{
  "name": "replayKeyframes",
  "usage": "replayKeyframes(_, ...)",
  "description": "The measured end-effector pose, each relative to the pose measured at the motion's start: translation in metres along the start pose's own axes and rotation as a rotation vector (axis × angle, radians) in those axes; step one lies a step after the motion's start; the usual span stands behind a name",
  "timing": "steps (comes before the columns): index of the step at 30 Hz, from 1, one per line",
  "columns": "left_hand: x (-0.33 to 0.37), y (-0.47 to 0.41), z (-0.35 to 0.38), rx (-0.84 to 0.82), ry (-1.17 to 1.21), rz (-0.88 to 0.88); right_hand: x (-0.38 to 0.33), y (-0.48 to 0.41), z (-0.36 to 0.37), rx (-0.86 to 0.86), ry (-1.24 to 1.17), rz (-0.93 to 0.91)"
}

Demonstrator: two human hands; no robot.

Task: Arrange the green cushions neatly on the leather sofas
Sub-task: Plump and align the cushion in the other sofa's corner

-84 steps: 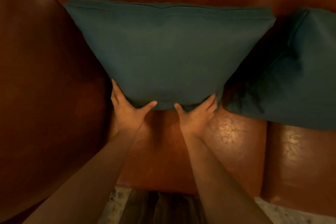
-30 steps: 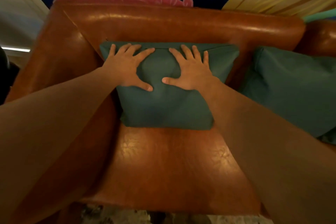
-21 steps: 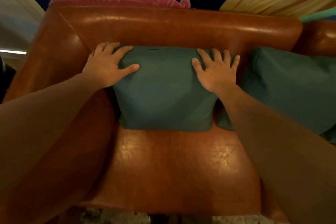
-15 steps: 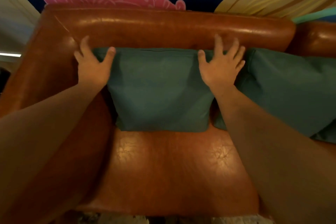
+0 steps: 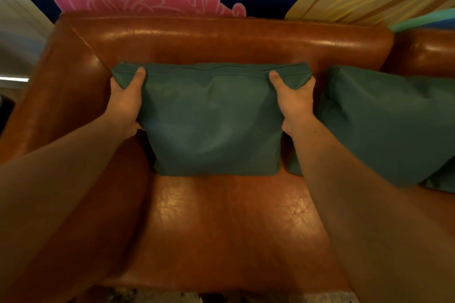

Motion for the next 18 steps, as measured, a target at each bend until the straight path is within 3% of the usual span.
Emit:
replayKeyframes(6,-0.006,-0.006,-0.010,0.001,-0.021,-0.028,0.007,0.000,0.007,-0.019,0.044,-0.029)
replayKeyframes(11,-0.012,-0.010,-0.014,0.044,-0.104,-0.030,0.013,-0.002,0.008,-0.029,0.214,-0.065)
replayKeyframes(13,-0.003,-0.007,-0.019,0.178,-0.242,0.120,0.002,0.005,0.005,0.089,0.440,-0.162)
replayKeyframes(15,0.018,0.005,-0.022,0.348,-0.500,0.401,-0.020,0.020,0.009,0.266,0.745,-0.409)
replayKeyframes(16,0.029,0.013,-0.017,0.375,-0.623,0.581,-0.029,0.030,0.018,0.294,0.884,-0.566)
replayKeyframes(18,0.035,0.020,0.004,0.262,-0.880,0.847,-0.028,0.038,0.039,0.178,1.077,-0.758)
Point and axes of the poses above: each hand's wrist, its own y-axis away from the middle knuckle, its own z-axis out of the palm, x = y × z, the point moved 6 cm from there along -y, towards the middle knuckle, and after that the axes turned 2 degrees about y, right-handed, at the moved point
